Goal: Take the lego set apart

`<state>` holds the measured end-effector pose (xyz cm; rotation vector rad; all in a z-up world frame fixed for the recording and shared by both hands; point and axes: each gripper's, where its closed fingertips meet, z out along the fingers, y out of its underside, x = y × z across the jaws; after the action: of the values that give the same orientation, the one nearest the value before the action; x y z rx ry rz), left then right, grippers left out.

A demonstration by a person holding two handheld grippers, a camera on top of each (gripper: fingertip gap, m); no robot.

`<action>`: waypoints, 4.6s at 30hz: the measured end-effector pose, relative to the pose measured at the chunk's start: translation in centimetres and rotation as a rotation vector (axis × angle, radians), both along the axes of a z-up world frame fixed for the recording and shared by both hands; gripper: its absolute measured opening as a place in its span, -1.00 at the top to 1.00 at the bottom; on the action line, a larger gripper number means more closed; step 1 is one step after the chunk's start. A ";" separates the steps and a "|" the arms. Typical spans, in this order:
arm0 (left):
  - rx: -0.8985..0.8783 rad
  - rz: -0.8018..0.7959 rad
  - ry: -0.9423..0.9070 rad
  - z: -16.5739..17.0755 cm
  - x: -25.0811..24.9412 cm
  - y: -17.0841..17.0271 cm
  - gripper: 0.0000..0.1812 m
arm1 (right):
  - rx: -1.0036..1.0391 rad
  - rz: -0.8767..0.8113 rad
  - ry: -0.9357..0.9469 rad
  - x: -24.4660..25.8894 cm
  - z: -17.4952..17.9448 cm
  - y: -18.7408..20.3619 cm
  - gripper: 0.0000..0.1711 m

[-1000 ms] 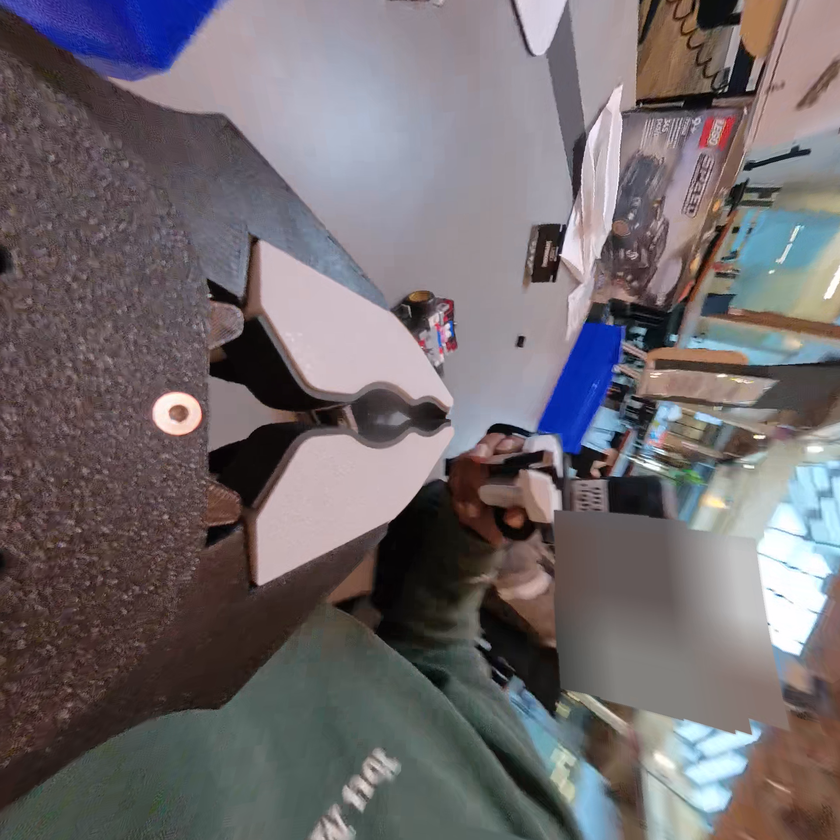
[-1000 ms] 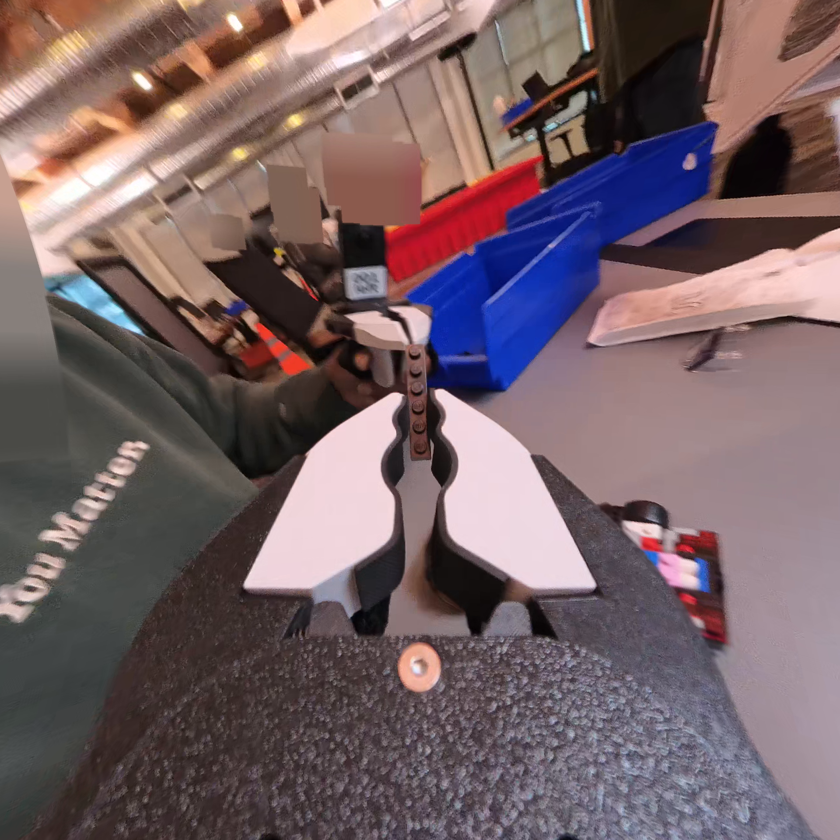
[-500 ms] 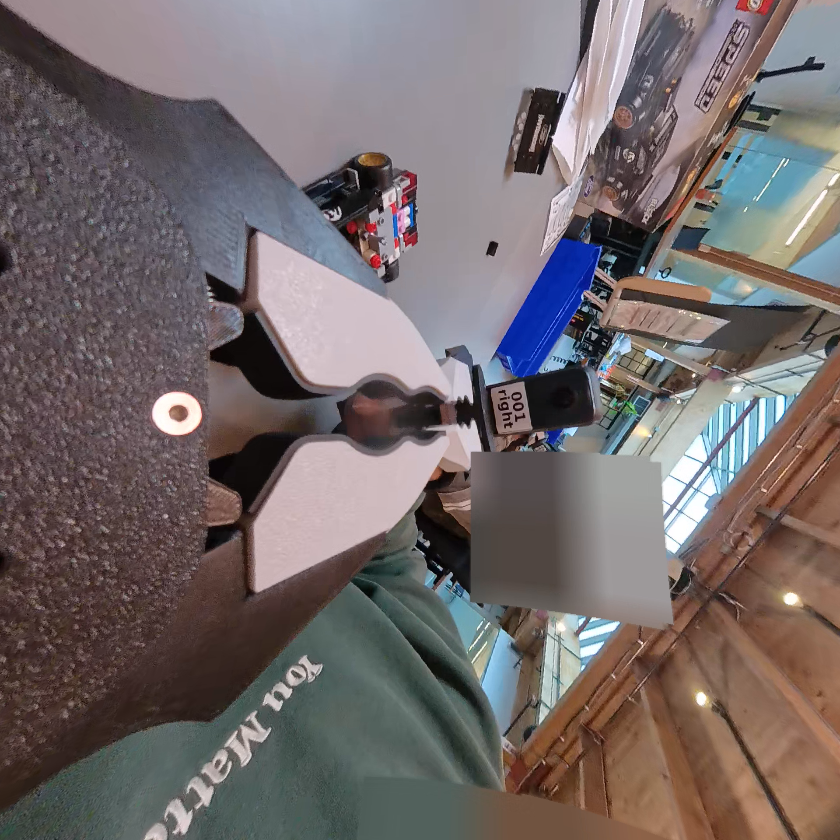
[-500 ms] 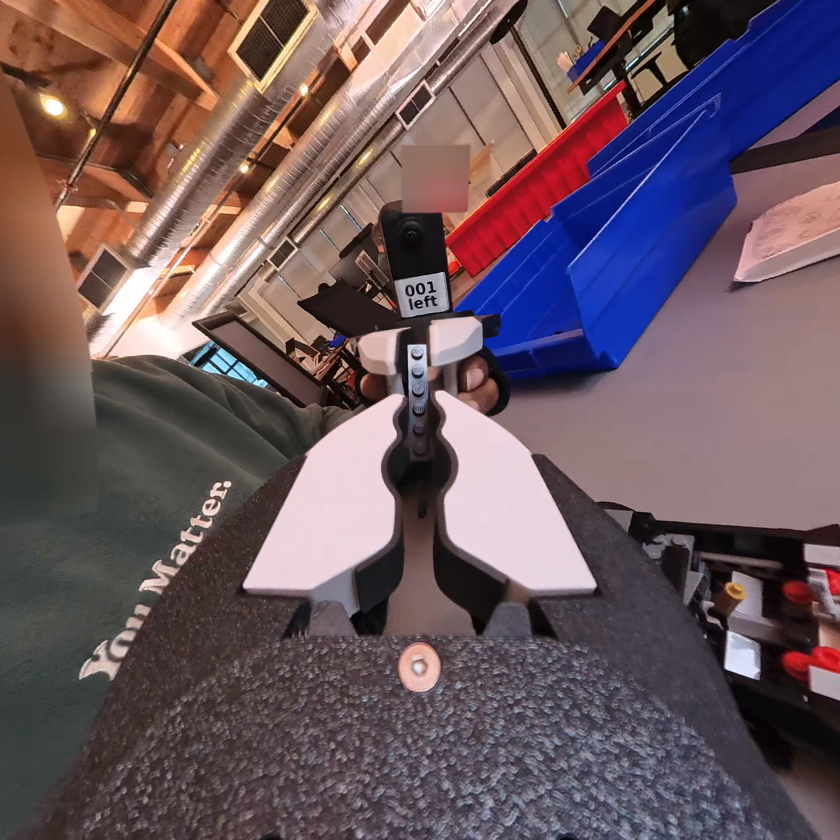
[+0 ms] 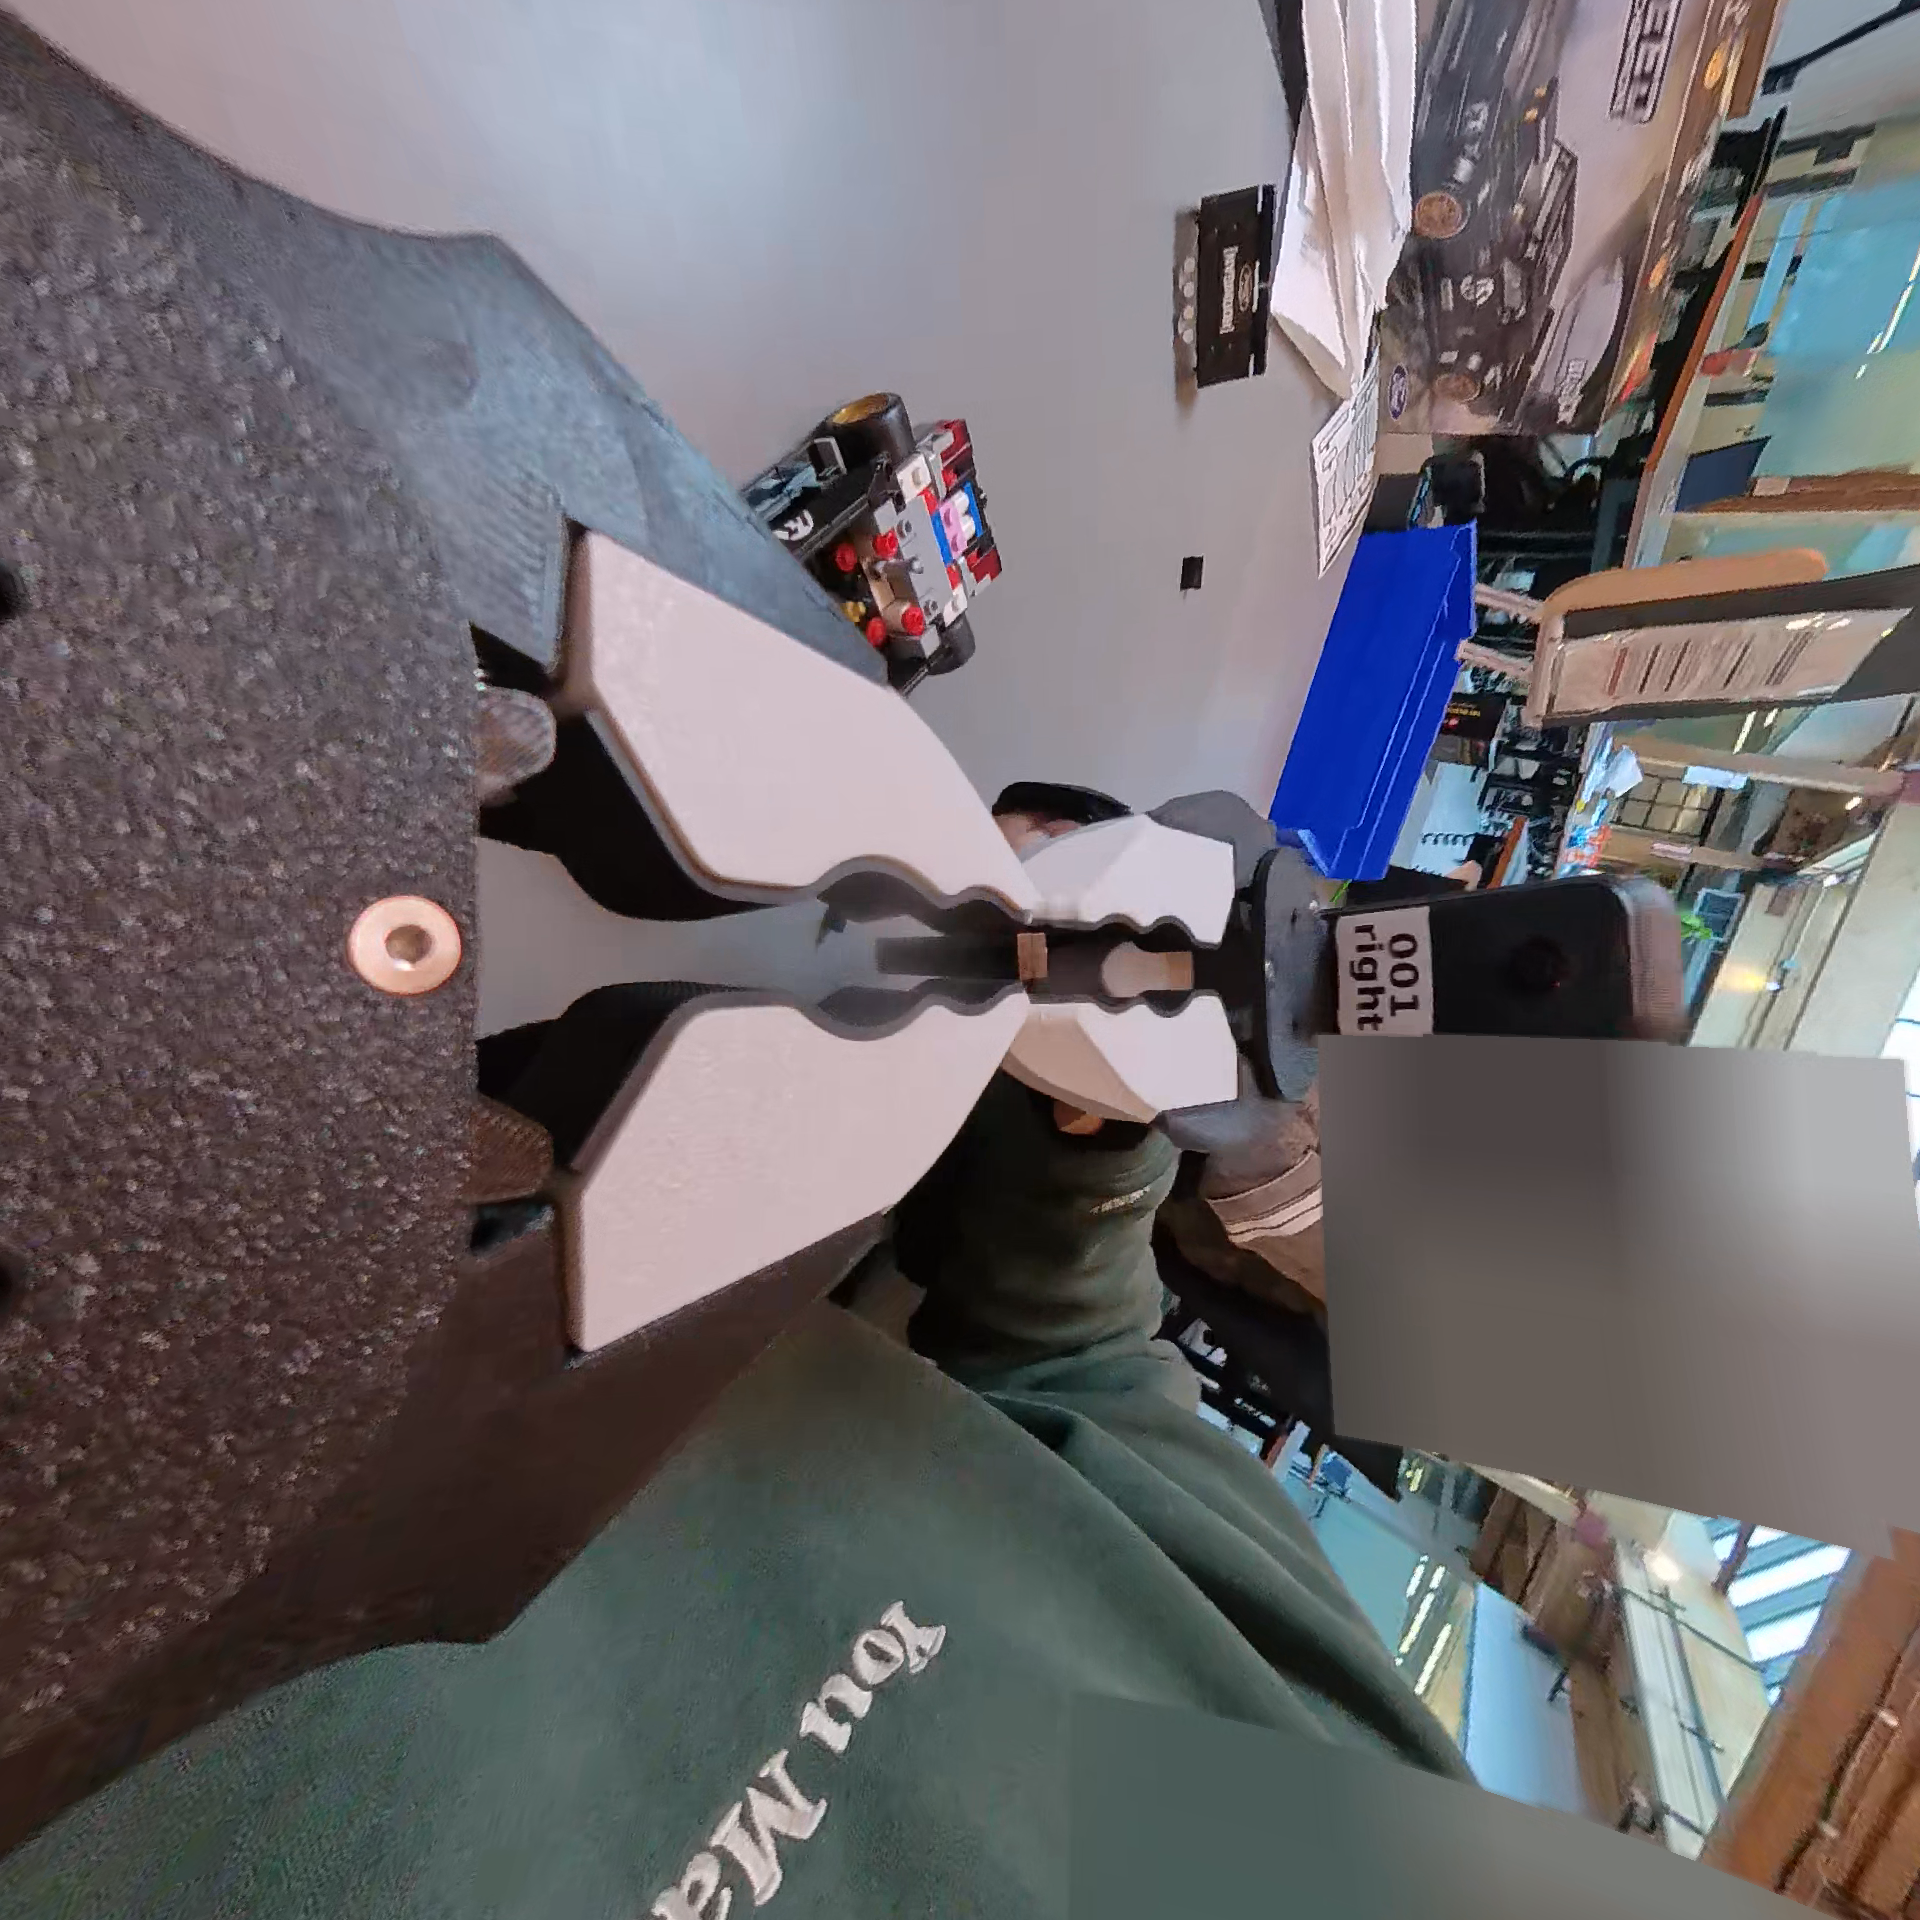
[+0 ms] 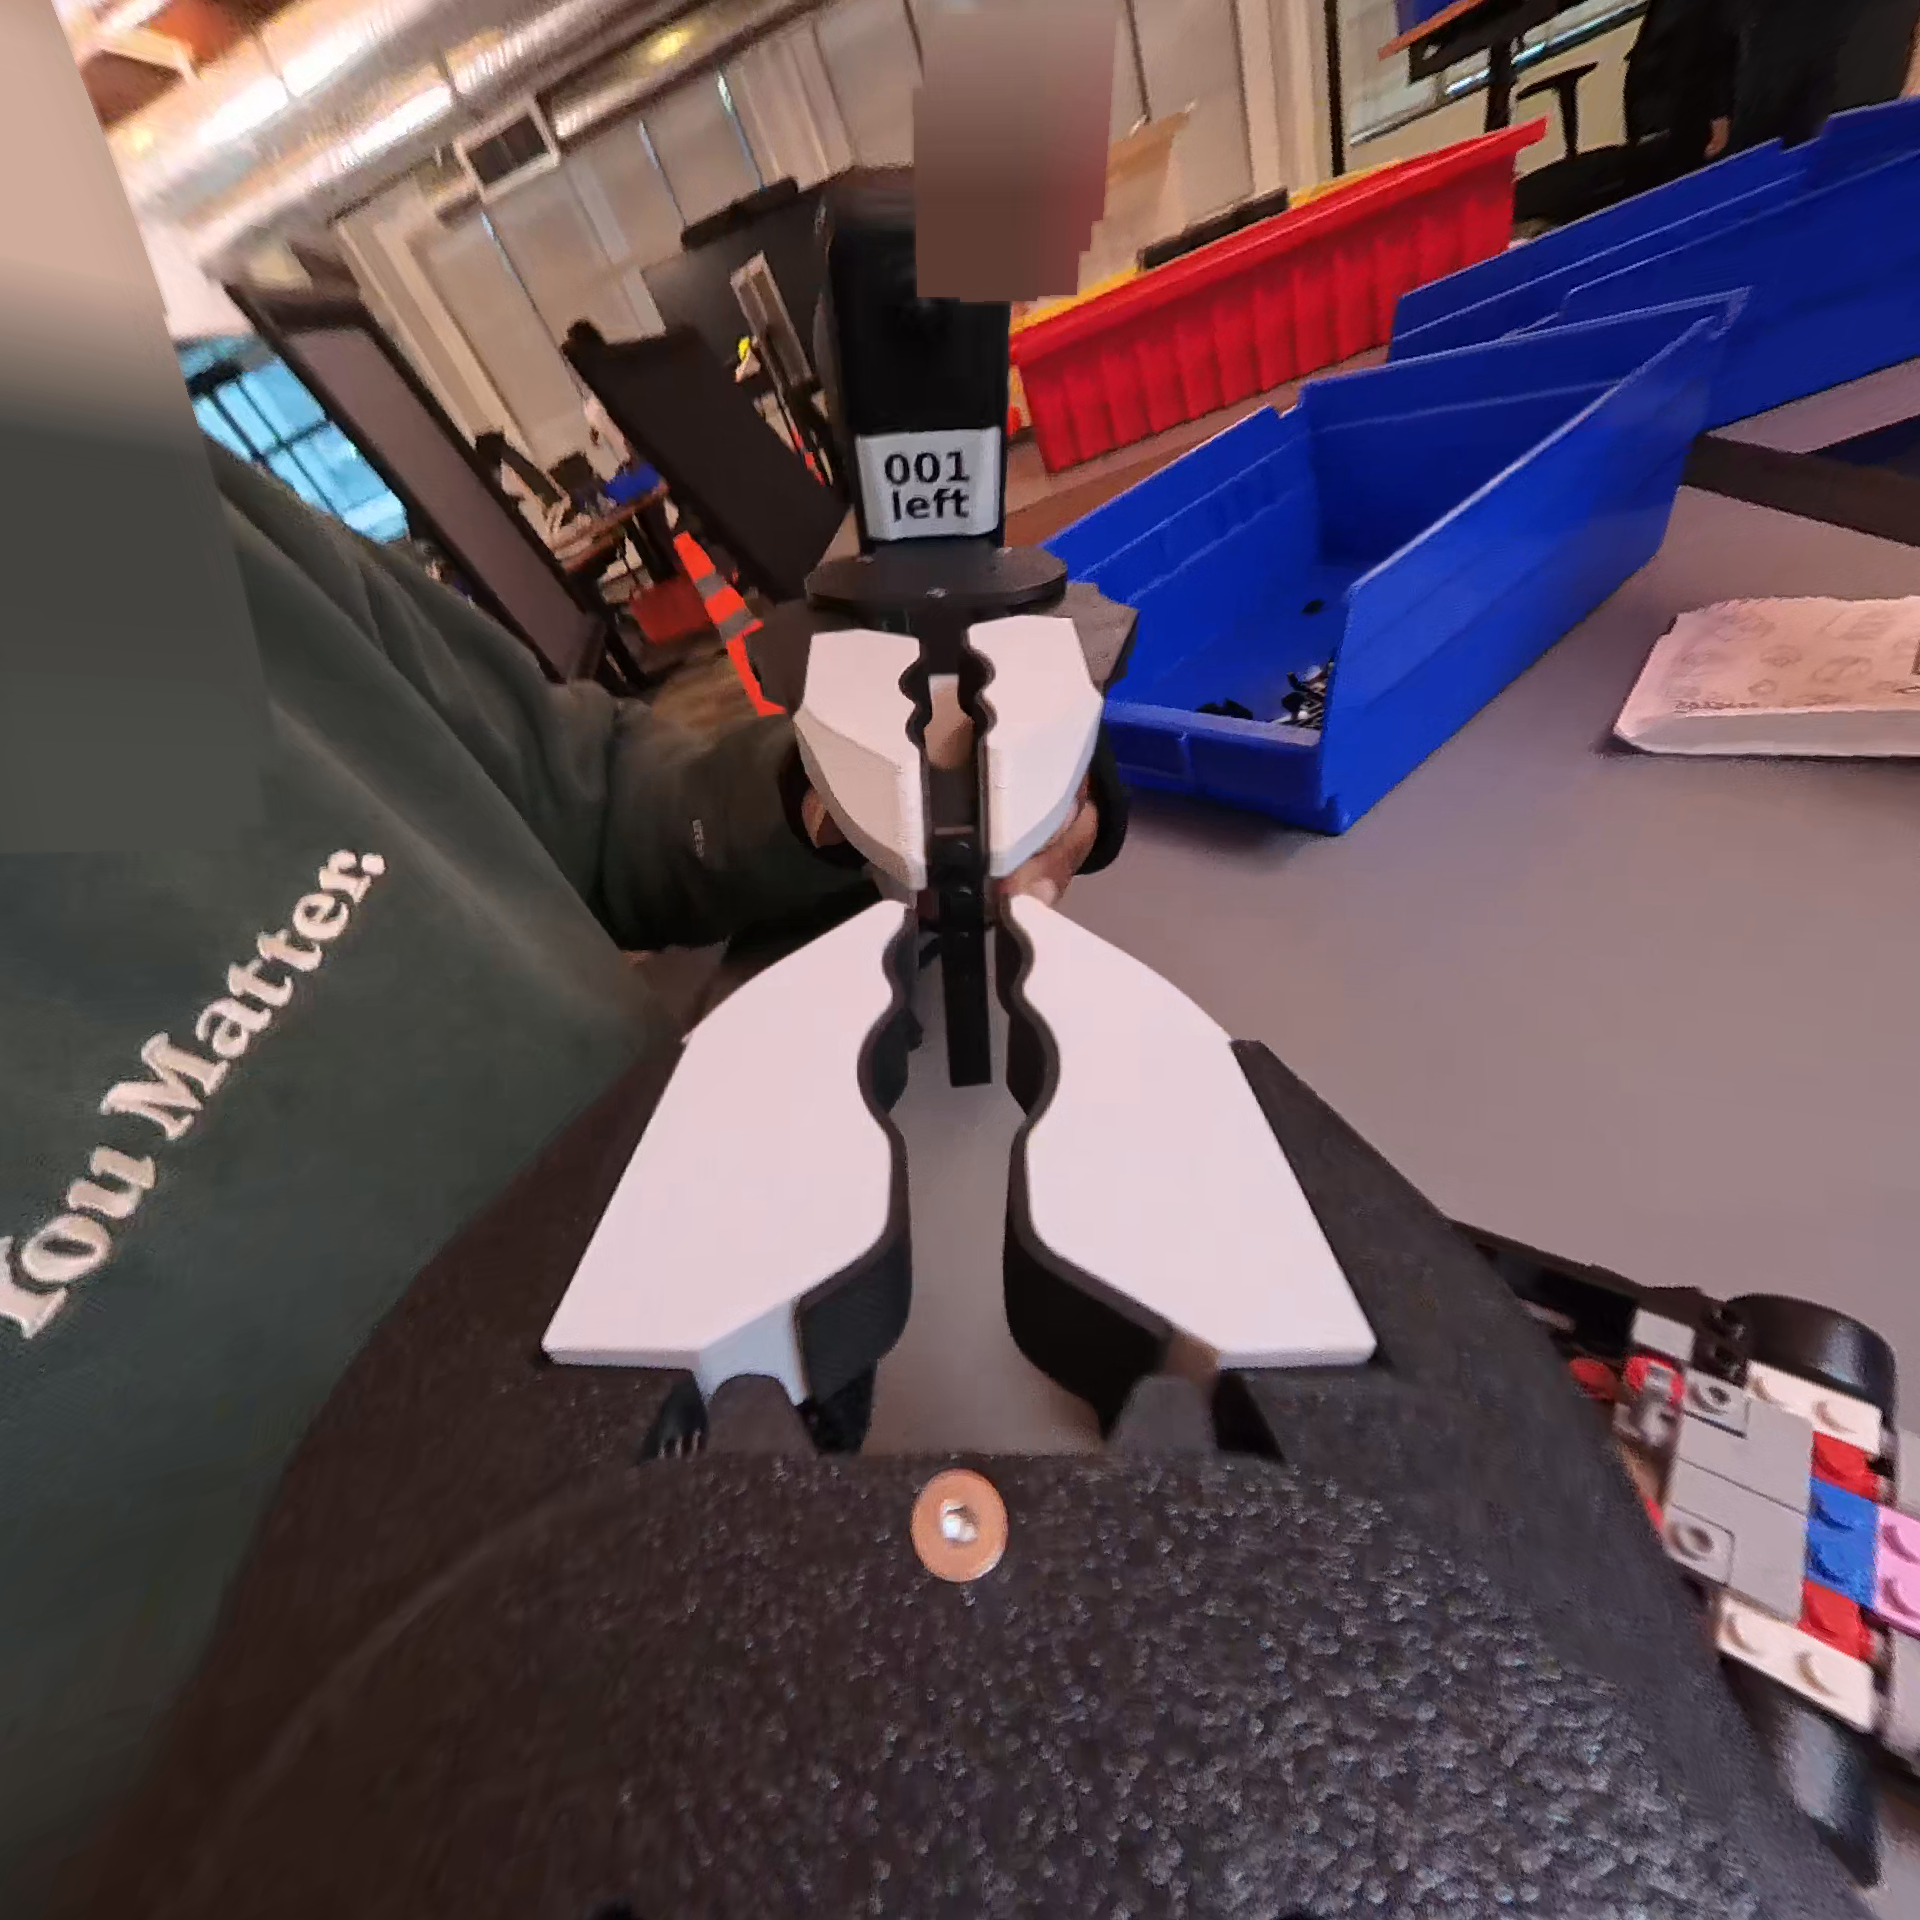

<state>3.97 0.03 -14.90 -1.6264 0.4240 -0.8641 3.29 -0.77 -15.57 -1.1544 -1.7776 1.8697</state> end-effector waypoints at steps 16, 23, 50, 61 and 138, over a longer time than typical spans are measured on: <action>-0.055 -0.066 0.082 -1.4 0.7 -0.7 0.91 | 0.105 0.042 -0.024 0.5 -1.4 -0.7 0.90; -0.088 -0.052 0.093 -1.6 0.1 -0.8 0.90 | -0.001 0.039 -0.026 0.1 -1.3 -0.6 0.90; -0.208 0.035 0.103 -5.4 -0.5 0.1 0.91 | -0.459 -0.080 0.091 -0.1 2.6 4.6 0.92; -0.138 0.040 0.044 -3.5 -1.3 0.6 0.90 | -0.202 -0.143 0.051 0.1 0.9 4.8 0.91; -0.438 1.029 0.431 -4.9 -26.0 -5.3 0.67 | 0.711 0.035 -0.568 7.9 -12.6 8.2 0.76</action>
<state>-22.00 -5.29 -19.80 -2.0956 -0.3539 0.1990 11.22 7.46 -28.13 -1.4121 -2.4625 0.7851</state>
